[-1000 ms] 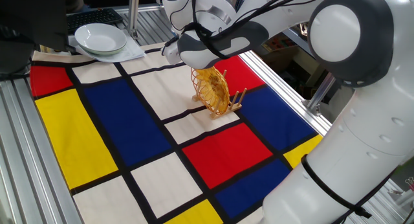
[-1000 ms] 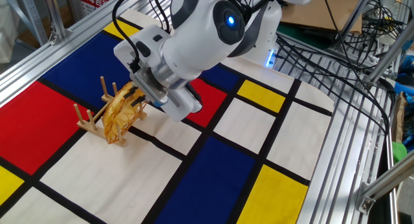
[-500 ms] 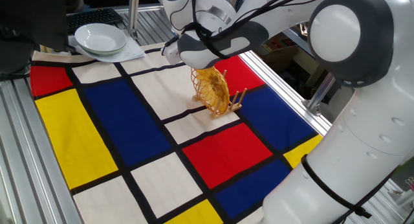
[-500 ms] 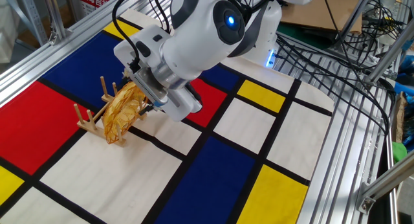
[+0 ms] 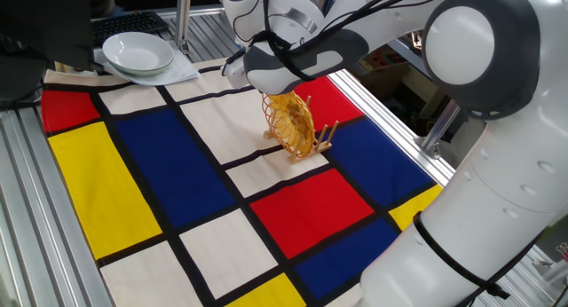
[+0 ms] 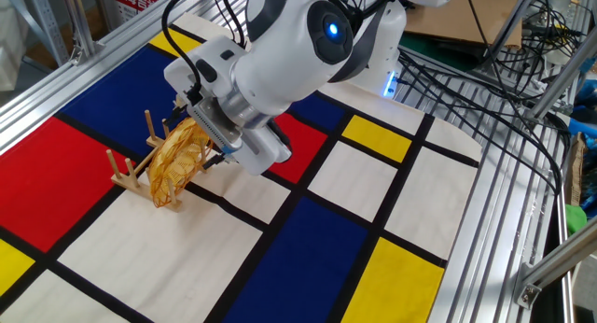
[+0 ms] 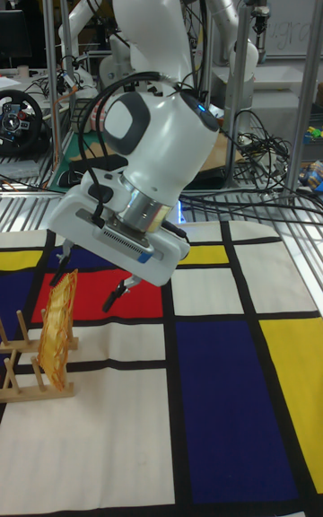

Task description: Take the dish off the dish rack

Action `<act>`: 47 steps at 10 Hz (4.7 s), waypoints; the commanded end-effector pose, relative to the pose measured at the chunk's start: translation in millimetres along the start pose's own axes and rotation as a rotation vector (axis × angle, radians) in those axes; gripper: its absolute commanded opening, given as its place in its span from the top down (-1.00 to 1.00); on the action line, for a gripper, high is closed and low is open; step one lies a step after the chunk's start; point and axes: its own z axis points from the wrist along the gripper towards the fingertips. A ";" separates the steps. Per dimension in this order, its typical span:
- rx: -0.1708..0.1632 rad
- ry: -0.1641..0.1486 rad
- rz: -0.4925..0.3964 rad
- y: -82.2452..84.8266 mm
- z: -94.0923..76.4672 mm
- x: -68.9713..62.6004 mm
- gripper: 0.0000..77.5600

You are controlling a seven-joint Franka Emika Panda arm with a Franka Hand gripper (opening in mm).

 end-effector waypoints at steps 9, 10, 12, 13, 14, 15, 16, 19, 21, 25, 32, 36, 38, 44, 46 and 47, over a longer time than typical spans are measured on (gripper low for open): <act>0.025 0.110 -0.139 -11.1 33.4 30.2 -1.00; 0.035 0.104 -0.139 -10.8 35.3 30.1 -1.00; 0.035 0.098 -0.149 -10.4 38.1 30.0 -1.00; 0.035 0.092 -0.153 -10.2 39.9 29.9 -1.00; 0.036 0.088 -0.153 -10.2 40.2 29.9 -1.00; 0.038 0.086 -0.152 -10.2 40.2 29.9 0.97; 0.038 0.086 -0.152 -10.2 40.2 29.9 0.97; 0.038 0.086 -0.152 -10.2 40.2 29.9 0.97; 0.038 0.086 -0.152 -10.2 40.2 29.9 0.97; 0.038 0.086 -0.152 -10.2 40.2 29.9 0.97; 0.038 0.086 -0.152 -10.2 40.2 29.9 0.97; 0.245 0.084 -0.210 -45.3 9.8 16.5 0.97; 0.250 0.085 -0.214 -48.0 7.9 15.9 0.97; 0.253 0.097 -0.231 -60.4 -5.3 12.0 0.97; 0.235 0.118 -0.230 -62.9 -18.3 7.4 0.97; 0.207 0.131 -0.222 -63.0 -26.0 3.4 0.97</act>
